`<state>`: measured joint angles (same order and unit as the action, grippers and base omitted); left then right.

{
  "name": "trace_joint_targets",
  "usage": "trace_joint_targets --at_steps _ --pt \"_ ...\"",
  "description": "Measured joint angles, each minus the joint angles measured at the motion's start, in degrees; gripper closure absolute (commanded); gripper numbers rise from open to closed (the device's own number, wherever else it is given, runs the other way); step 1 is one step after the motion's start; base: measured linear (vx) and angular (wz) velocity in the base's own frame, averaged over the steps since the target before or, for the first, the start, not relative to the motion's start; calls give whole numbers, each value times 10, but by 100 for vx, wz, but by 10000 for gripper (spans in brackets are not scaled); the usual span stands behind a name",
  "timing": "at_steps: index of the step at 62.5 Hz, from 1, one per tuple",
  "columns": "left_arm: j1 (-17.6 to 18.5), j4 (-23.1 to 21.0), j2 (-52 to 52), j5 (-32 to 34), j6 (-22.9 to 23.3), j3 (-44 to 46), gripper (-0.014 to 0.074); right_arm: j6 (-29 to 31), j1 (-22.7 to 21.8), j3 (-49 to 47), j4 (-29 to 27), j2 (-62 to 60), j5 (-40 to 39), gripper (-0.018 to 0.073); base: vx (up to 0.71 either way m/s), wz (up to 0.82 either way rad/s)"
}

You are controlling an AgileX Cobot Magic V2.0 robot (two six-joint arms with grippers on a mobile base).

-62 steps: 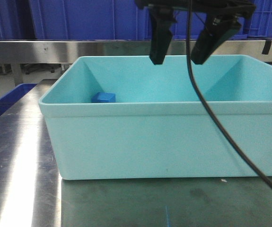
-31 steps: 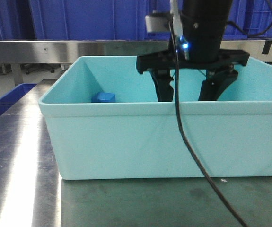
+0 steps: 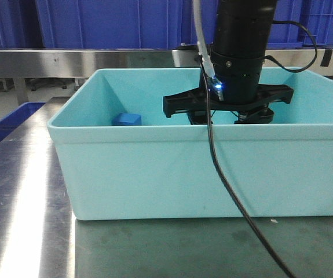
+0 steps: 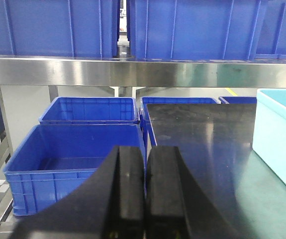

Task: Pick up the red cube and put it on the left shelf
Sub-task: 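Close the right gripper on the red cube, then lift the red cube out of the bin with the right gripper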

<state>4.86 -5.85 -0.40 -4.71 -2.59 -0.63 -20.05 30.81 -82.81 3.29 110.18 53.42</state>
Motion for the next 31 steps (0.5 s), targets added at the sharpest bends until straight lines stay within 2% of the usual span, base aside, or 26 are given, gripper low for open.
trace_joint_targets --at_steps 12,23,31 --pt "0 0 0 0 0 0 496 0 0 0 3 -25 -4 399 0 0" --pt "0 0 0 0 0 0 495 0 0 -5 31 -99 -20 399 0 0" --pt "0 0 0 0 0 0 495 0 -24 -5 55 -163 -19 399 0 0"
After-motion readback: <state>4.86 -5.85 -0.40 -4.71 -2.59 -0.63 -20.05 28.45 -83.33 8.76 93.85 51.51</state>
